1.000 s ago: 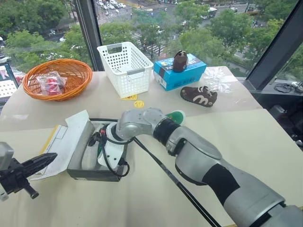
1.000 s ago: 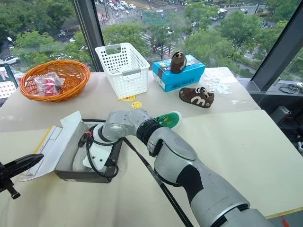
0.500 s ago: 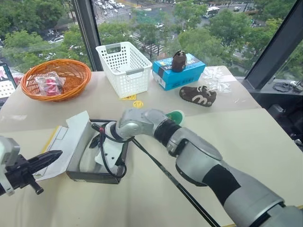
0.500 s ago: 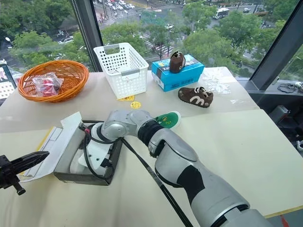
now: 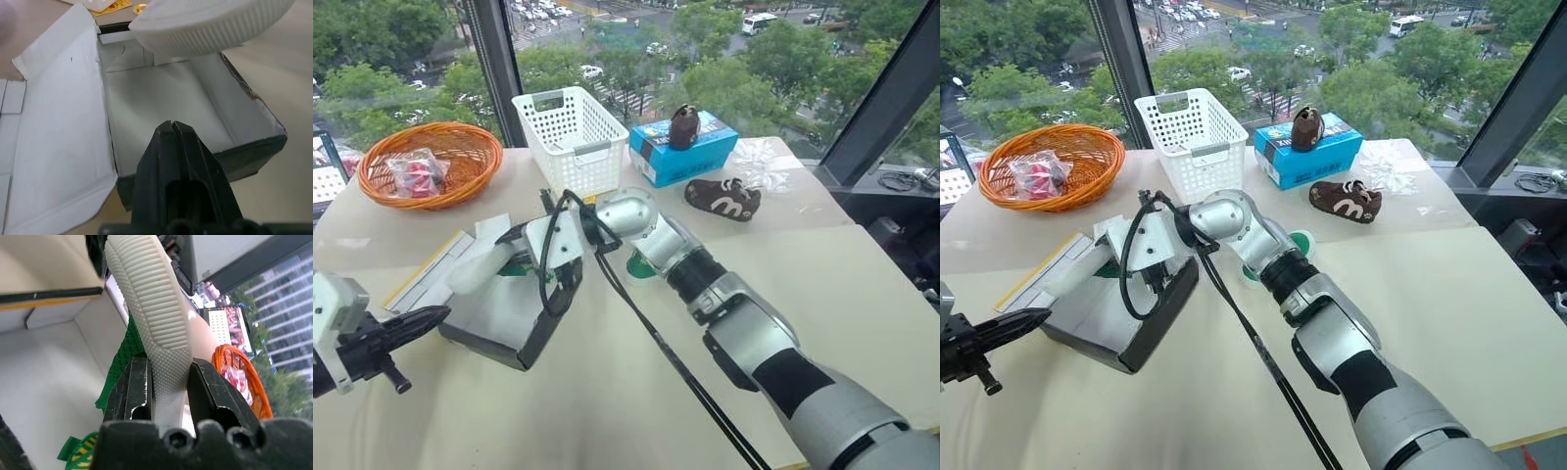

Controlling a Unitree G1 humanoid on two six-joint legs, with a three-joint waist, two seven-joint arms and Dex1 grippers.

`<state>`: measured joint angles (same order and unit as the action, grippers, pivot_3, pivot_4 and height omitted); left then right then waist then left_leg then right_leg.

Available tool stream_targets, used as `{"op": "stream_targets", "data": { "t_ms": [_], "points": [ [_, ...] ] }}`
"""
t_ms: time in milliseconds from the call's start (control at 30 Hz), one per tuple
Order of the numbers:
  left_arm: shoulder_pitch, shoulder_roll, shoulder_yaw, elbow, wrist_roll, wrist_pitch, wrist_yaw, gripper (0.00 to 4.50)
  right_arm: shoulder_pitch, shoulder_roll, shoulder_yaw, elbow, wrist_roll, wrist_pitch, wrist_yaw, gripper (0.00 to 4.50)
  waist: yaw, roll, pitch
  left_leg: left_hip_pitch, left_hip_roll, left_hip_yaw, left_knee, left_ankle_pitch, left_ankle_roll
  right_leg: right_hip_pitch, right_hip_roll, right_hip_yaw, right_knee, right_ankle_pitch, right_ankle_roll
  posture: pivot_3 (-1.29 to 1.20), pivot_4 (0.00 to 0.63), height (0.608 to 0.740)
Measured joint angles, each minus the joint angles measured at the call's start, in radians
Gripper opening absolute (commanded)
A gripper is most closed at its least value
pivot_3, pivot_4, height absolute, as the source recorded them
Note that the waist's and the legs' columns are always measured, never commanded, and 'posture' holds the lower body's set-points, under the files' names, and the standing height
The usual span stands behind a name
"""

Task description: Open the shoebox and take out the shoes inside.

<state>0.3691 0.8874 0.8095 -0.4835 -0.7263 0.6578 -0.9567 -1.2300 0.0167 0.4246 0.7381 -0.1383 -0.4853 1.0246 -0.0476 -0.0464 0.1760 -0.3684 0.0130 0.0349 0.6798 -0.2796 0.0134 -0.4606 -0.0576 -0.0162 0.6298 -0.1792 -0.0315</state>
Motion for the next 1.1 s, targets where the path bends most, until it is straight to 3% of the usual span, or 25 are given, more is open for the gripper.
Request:
{"op": "stream_targets", "data": {
  "t_ms": [200, 400, 533, 567, 700, 833, 933, 1100],
  "points": [
    [-0.010, 0.008, -0.013, 0.001, 0.000, 0.002, 0.001, 0.00, 0.027, -0.014, -0.080, -0.139, 0.129, 0.240, 0.035, 1.13, 0.004, 0.000, 0.000, -0.001, 0.000, 0.000, 0.000, 0.000, 0.000, -0.001, -0.001, 0.000, -0.001, 0.000, 0.000, 0.00, 0.150, 0.736],
    [-0.018, 0.010, -0.036, 0.006, -0.001, 0.003, 0.005, 0.00, 0.040, -0.189, -0.228, -0.380, 0.270, 0.539, 0.037, 1.13, 0.025, 0.000, 0.000, -0.002, -0.001, -0.002, 0.000, -0.001, 0.001, 0.000, -0.002, -0.002, -0.004, 0.001, 0.001, 0.00, 0.150, 0.736],
    [-0.049, 0.011, -0.074, 0.013, 0.000, 0.003, 0.009, 0.00, 0.039, -0.250, -0.346, -0.485, 0.365, 0.780, -0.058, 1.13, 0.025, 0.000, 0.000, -0.002, -0.001, -0.001, 0.000, 0.000, 0.001, 0.000, -0.001, -0.001, -0.003, 0.001, 0.001, 0.00, 0.150, 0.736],
    [-0.061, 0.015, -0.091, 0.014, 0.001, 0.003, 0.011, 0.00, 0.038, -0.268, -0.421, -0.497, 0.414, 0.911, -0.143, 1.13, 0.027, 0.000, 0.000, -0.002, -0.001, -0.001, 0.000, 0.000, 0.001, 0.000, -0.001, -0.001, -0.002, 0.001, 0.001, 0.00, 0.150, 0.736],
    [-0.068, 0.015, -0.120, 0.023, 0.001, 0.003, 0.016, 0.00, 0.060, -0.321, -0.581, -0.536, 0.494, 1.148, -0.314, 1.13, 0.028, 0.001, 0.000, -0.002, -0.001, 0.000, 0.000, 0.000, 0.001, 0.000, -0.001, -0.001, -0.003, 0.001, 0.001, 0.00, 0.150, 0.736],
    [-0.092, 0.024, -0.142, 0.027, 0.001, 0.003, 0.014, 0.00, 0.099, -0.215, -0.954, -0.630, 0.680, 1.548, -0.684, 1.13, 0.030, 0.000, 0.000, -0.002, 0.000, 0.000, -0.001, 0.000, 0.001, 0.000, -0.001, 0.000, -0.002, 0.001, 0.001, 0.00, 0.150, 0.736],
    [-0.092, 0.025, -0.147, 0.046, 0.003, 0.003, 0.010, 0.00, 0.197, -0.113, -1.210, -0.766, 0.718, 1.776, -0.927, 1.13, 0.033, 0.002, 0.000, -0.004, -0.001, 0.001, -0.001, -0.001, 0.002, -0.001, -0.001, 0.000, -0.004, 0.001, 0.002, 0.00, 0.150, 0.736],
    [-0.110, 0.039, -0.177, 0.062, 0.014, 0.003, -0.007, 0.00, 0.263, 0.017, -1.416, -1.018, 0.728, 2.025, -1.107, 1.13, 0.026, 0.009, 0.004, -0.014, -0.002, 0.005, 0.000, 0.000, 0.003, -0.012, 0.002, 0.001, -0.001, 0.002, 0.004, 0.00, 0.150, 0.736]
  ]
}}
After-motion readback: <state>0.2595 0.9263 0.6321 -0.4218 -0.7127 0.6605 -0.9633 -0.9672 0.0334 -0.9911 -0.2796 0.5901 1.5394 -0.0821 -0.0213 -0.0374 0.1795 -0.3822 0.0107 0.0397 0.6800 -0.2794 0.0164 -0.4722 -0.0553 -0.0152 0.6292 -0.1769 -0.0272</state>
